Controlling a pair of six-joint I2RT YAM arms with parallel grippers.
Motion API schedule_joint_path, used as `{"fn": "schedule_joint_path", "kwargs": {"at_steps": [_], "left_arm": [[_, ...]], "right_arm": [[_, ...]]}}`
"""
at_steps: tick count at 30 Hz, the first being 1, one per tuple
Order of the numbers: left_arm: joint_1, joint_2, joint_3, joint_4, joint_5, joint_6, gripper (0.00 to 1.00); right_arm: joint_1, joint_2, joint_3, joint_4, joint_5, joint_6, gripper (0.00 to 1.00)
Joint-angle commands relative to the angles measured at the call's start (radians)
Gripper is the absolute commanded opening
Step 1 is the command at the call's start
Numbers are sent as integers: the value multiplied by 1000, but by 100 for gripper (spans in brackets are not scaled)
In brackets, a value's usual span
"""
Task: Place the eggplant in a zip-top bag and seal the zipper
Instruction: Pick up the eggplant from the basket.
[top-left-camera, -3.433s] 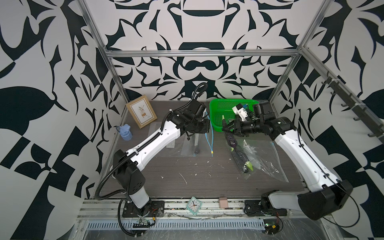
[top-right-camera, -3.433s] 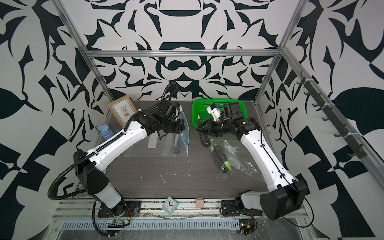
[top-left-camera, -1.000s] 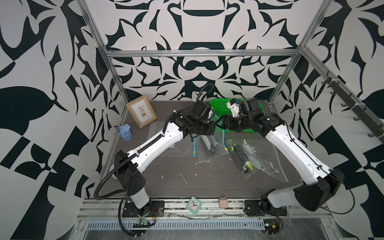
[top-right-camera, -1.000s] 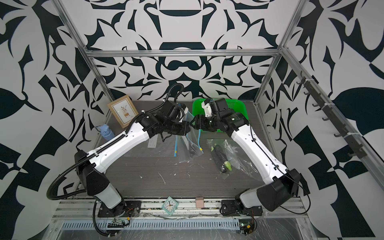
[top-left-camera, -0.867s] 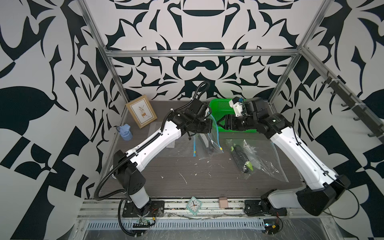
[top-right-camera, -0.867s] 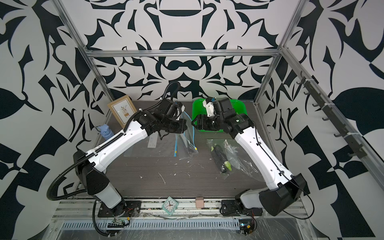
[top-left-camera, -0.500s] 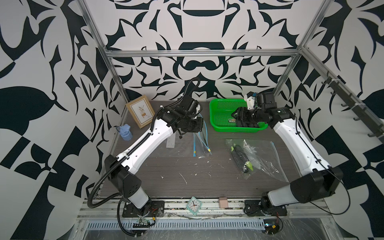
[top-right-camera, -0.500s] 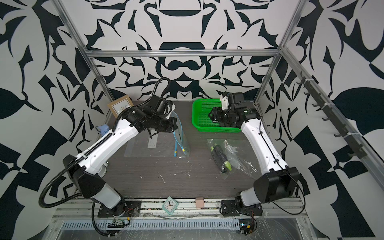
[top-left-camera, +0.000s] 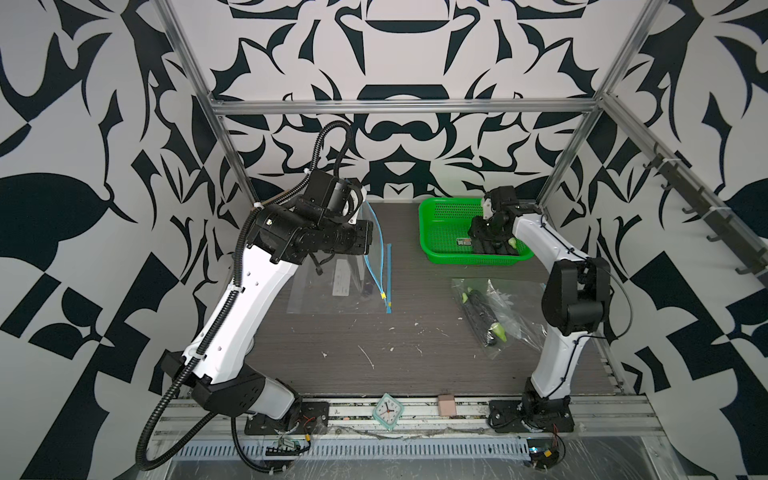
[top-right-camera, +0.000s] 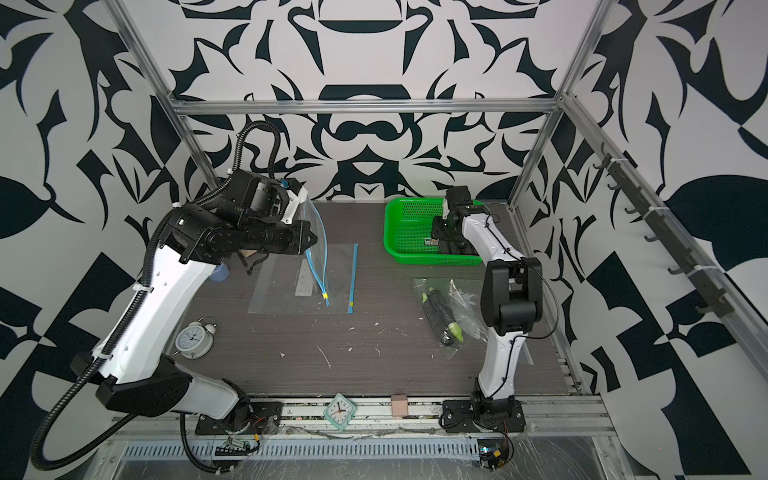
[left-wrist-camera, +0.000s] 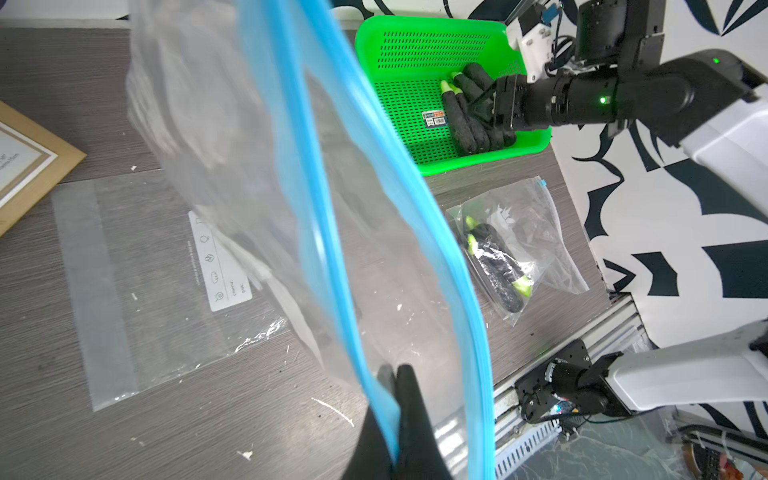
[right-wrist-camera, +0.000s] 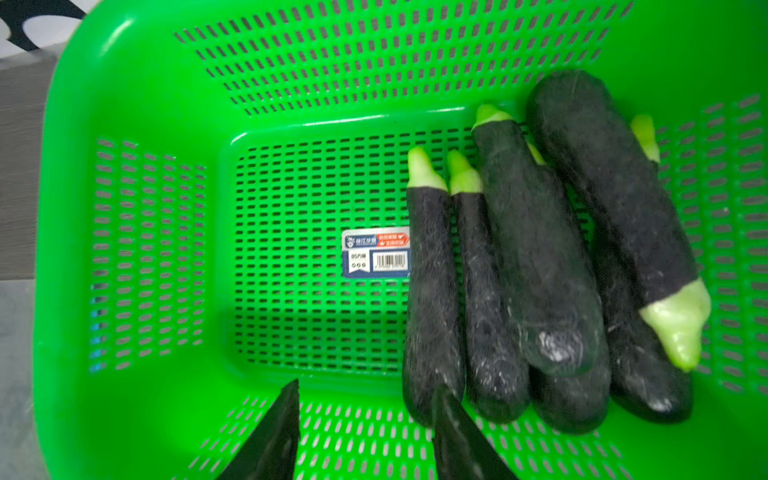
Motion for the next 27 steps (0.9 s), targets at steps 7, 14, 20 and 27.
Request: {"fn": "schedule_joint_path", "kwargs": {"at_steps": [7,14,20,27], "left_arm": [[4,58,-111,12,74,-7,0],[3,50,-264,183,145,-75,0],[4,66,-292,224,166,-83,0],[4,71,-303,241,174,-84,0]], "right_arm": [[-11,126,124,46,89,-59,48],[-12,222,202,15,129,-86,57],[-13,274,205,15,139,-89,55],[-13,283,184,34,118,-76,38]]}}
